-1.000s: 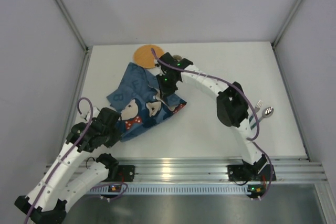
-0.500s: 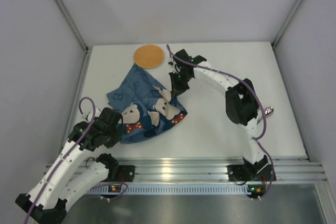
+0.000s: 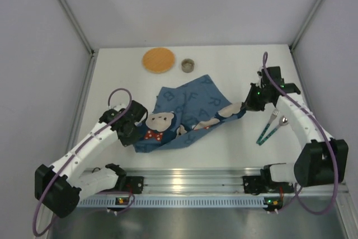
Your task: Set the dinner table for one person
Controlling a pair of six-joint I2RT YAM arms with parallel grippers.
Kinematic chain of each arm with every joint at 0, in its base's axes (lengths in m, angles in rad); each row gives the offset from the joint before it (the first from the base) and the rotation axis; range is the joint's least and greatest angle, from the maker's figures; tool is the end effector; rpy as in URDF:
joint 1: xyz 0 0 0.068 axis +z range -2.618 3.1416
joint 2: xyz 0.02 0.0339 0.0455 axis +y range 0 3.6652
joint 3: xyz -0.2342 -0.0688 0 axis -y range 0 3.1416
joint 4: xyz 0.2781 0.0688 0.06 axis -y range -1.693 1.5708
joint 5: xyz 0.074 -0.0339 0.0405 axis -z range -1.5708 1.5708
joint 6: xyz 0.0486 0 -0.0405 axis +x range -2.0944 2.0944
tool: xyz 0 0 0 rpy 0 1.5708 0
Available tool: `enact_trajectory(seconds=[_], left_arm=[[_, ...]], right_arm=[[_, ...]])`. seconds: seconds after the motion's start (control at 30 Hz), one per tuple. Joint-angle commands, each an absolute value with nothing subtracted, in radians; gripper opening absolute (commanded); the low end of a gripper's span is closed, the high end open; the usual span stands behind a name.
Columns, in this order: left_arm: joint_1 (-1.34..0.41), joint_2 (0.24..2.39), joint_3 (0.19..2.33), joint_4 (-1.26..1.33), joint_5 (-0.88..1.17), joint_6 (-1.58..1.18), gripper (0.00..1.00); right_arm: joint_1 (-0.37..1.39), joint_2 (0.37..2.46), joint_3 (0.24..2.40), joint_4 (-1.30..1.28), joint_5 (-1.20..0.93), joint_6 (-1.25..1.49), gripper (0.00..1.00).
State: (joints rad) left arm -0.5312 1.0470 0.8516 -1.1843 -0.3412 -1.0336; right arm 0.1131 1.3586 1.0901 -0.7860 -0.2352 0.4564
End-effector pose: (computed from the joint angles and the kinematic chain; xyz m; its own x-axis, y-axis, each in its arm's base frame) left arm 0.1894 -0.0924 0.2035 -0.7962 -0.4712 -0.3794 -0.5110 0.8595 0.0049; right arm 0.3113 0.0468 0.2211 -0.8744 0.3320 -0.3538 0.1797 0.8990 0.3995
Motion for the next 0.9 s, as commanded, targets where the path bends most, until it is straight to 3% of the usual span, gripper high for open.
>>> enact_trajectory(seconds=[0.0, 0.13, 0.27, 0.4, 0.57, 0.7, 0.77, 0.87], left_arm=[[-0.529, 1.078, 0.882, -1.137, -0.382, -0.985, 0.0], [-0.529, 1.086, 0.858, -1.131, -0.374, -0.983, 0.0], [-0.509, 1.086, 0.88, -1.134, -0.403, -0.971, 0.0], [-0.489, 1.14, 0.955, -1.005, -0.341, -0.876, 0.0], [-0.477, 1.366, 1.29, -0.999, -0.359, -0.801, 0.0], [-0.457, 1.499, 1.717, -1.078, -0.464, -0.727, 0.0], [-0.46, 1.534, 1.973, -1.127, -0.536, -0.689, 0.0], [-0.46, 1.465, 2.074, -1.167, -0.705, -0.703, 0.0]], right_arm=[[0.13, 1.273, 0.976, -0.83, -0.199, 0.477, 0.0], [0.13, 1.215, 0.816, -0.815, -0.244, 0.517, 0.0], [0.129, 1.137, 0.785, -0.887, -0.152, 0.523, 0.0], [0.126, 1.109, 0.799, -0.847, -0.199, 0.538, 0.0], [0.124, 1.301, 1.102, -0.818, -0.302, 0.535, 0.0], [0.11, 1.439, 1.609, -0.918, -0.31, 0.506, 0.0], [0.095, 1.463, 1.76, -0.963, -0.208, 0.502, 0.0], [0.066, 1.424, 1.928, -1.06, -0.048, 0.526, 0.0]])
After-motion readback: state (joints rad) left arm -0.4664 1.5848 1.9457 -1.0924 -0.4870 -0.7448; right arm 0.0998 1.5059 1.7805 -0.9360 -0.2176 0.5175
